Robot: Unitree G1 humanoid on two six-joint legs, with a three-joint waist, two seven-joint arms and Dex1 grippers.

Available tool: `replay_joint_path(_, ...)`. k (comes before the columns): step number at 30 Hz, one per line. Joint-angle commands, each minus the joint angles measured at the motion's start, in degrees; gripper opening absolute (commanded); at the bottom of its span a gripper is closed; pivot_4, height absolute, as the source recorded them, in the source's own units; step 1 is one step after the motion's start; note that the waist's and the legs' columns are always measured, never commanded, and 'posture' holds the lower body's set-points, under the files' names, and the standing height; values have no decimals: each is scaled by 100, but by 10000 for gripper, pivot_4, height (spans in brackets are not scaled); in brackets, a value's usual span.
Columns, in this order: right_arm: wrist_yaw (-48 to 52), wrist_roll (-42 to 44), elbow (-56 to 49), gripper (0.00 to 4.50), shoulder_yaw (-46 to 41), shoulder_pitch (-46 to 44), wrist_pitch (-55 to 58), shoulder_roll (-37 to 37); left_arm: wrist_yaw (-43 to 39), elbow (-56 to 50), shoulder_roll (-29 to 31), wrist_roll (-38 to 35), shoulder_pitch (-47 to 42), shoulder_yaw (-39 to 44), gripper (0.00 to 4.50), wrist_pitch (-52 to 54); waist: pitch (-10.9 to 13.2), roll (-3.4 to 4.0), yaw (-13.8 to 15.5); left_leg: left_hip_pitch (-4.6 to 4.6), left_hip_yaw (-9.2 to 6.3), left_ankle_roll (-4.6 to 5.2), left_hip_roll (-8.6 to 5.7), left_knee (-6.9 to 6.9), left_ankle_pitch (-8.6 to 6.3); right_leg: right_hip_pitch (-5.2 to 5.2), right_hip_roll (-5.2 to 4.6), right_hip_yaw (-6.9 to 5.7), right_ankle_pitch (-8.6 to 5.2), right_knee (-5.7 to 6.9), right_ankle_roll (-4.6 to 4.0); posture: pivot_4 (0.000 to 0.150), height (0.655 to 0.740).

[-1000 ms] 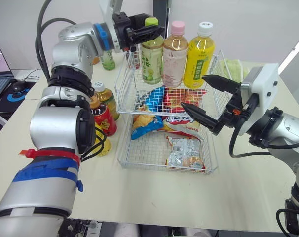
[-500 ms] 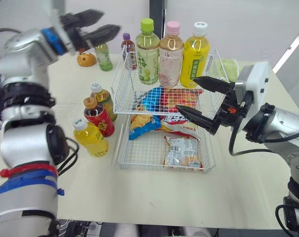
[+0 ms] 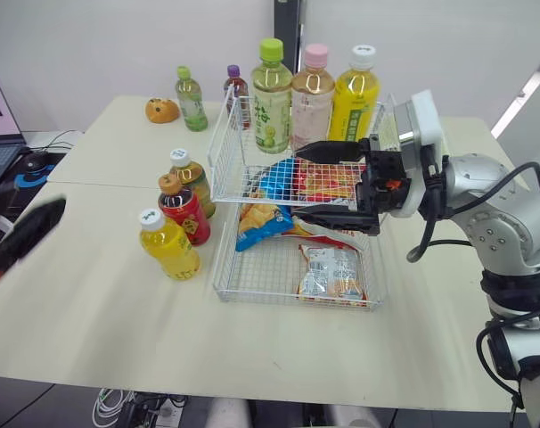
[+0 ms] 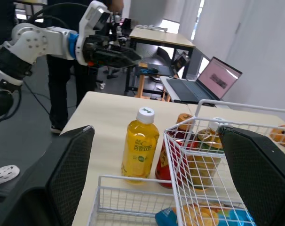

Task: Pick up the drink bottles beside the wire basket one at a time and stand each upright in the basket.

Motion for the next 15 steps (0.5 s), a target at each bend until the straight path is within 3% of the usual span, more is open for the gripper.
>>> replay_joint_path(1,347,-111,167,45000,0,-202,-228,113,148,-988,-738,-1015,1195,807,44376,-226,-6,-10,12,0,-1,1,1,0,0,0,0,-1,0,-1,0,1500,7400)
replay_joint_path(6,593,-275,477,45000,24,-368,-318,302,504,-1593,-1656,-1764,2644,783,44376,-1039,-10,-5,19,4,-12,19,-3,4,-10,8,0,-6,0,0,-4,1500,7400)
replay_joint_path(10,638,-325,500,45000,11,-390,-308,366,1032,-1635,-1410,-1955,2820,207,44376,-1575,-17,12,22,10,-13,28,-4,5,-6,7,6,-2,5,4,-12,1500,7400)
replay_joint_path(15,473,-344,311,45000,-87,-301,-191,333,1736,-1492,-577,-1626,2073,-1000,44376,-1938,-17,16,31,9,-15,29,-4,4,-5,7,10,-1,5,9,-14,1500,7400)
